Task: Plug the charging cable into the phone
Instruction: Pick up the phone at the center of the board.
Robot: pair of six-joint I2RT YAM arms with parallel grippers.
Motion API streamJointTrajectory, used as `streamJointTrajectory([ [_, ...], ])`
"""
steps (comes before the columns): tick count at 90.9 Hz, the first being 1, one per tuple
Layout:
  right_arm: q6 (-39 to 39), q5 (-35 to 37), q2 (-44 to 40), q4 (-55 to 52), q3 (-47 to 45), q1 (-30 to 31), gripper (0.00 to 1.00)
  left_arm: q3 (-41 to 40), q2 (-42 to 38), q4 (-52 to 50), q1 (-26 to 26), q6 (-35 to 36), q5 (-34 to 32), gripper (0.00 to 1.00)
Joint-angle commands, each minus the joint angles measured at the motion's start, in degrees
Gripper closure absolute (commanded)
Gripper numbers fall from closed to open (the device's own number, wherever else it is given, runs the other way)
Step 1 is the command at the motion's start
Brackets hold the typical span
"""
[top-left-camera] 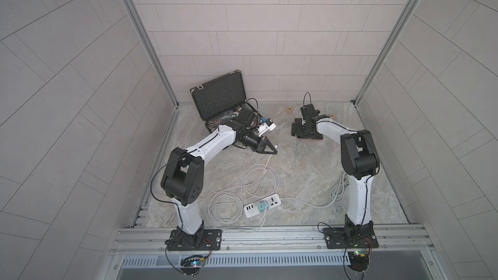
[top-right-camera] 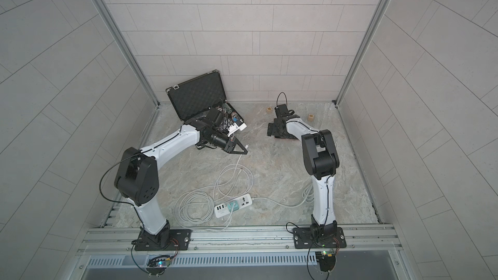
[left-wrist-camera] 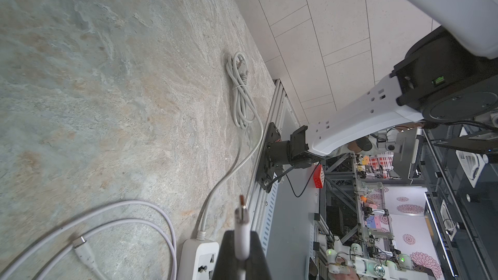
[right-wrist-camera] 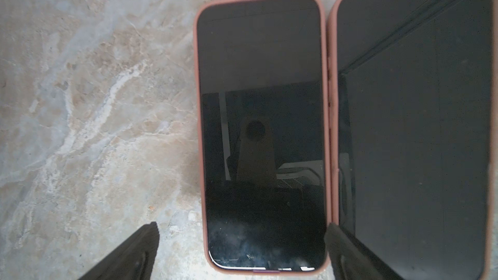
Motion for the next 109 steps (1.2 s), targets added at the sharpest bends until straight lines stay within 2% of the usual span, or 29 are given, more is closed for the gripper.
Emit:
streamJointTrajectory([
  [1,0.37,1.21,-1.04,-1.79,-2.03,0.26,0.00,-0.94,-0.73,-0.18,0.38,0.25,1.55,1.00],
  [33,2.70,-0.79,-3.09,0.50,-7.28,1.65,0.00,-1.02,-0.83,-0.13,0.41,0.34,1.70,1.00],
  [53,2.25,4.02,-1.79,-0.69,-6.25,1.18,0.00,-1.20,-0.77,0.12,0.42,0.23,1.90,1.00],
  [64,2.19,5.44,-4.60,-1.44,-6.79,1.50,0.00,-1.09,-0.80,-0.17,0.39,0.51,1.77,1.00],
  [91,2.72,3.73,-4.54,1.06,-8.64,1.89,0.00,-0.96,-0.69,-0.31,0.41,0.65,1.92,1.00],
  [109,4.10,-0.69,-9.07,0.12,-8.06,2.34,0.00,-0.94,-0.59,-0.53,0.52,0.77,1.71,1.00],
])
